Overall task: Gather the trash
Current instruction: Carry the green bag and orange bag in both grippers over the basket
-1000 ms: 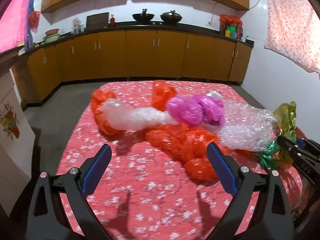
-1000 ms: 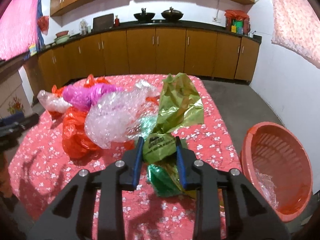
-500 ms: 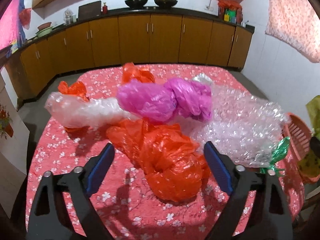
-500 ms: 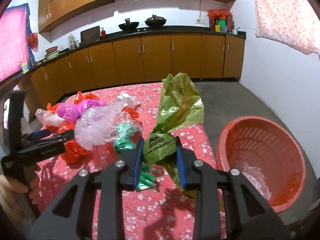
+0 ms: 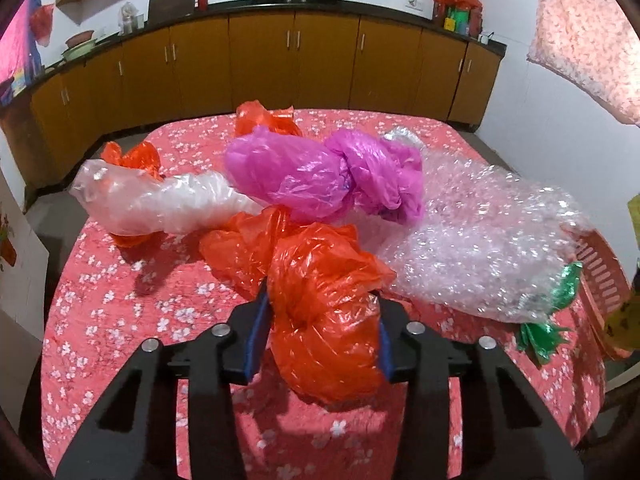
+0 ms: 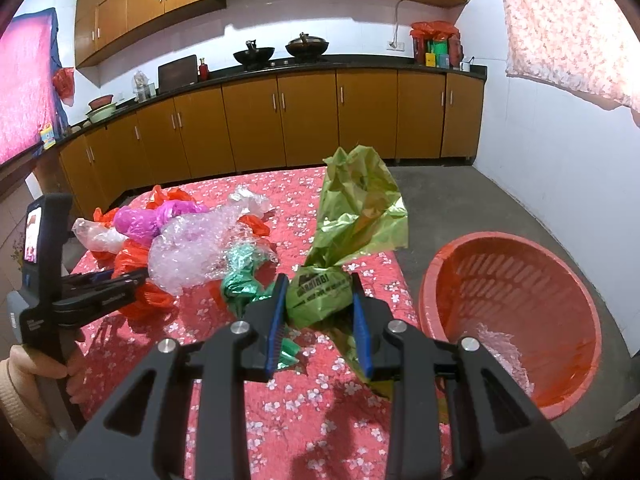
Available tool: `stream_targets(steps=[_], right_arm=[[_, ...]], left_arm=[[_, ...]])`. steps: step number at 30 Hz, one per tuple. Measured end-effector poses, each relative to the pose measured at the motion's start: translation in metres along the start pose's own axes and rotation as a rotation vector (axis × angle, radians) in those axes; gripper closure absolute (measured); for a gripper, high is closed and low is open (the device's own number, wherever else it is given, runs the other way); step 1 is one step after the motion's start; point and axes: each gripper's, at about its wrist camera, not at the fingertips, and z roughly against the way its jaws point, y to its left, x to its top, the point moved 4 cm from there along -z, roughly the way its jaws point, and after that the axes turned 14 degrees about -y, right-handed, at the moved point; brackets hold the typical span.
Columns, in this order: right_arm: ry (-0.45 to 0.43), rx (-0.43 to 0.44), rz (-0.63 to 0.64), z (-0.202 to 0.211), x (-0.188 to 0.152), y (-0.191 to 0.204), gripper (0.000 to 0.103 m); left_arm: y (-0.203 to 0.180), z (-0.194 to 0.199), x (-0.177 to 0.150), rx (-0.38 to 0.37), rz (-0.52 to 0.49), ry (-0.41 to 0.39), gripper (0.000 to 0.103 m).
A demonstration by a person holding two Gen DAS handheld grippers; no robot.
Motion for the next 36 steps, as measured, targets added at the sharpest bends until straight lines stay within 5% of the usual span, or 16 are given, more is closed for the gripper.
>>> stream_targets(steps=[16,36], right_arm=[[-0.043,0.018,-0.039,0.021,0.01,-0.006,0.073],[-0.089,-0.059,-0.085,0.053,0.02,-0.052,0.073]], left_arm=[[0.011,0.077,0.024,-0.069,-0.019,-0.147,0.064],[-0.062,0.095,0.06,-0.177,-0.112,-0.231,0.065]])
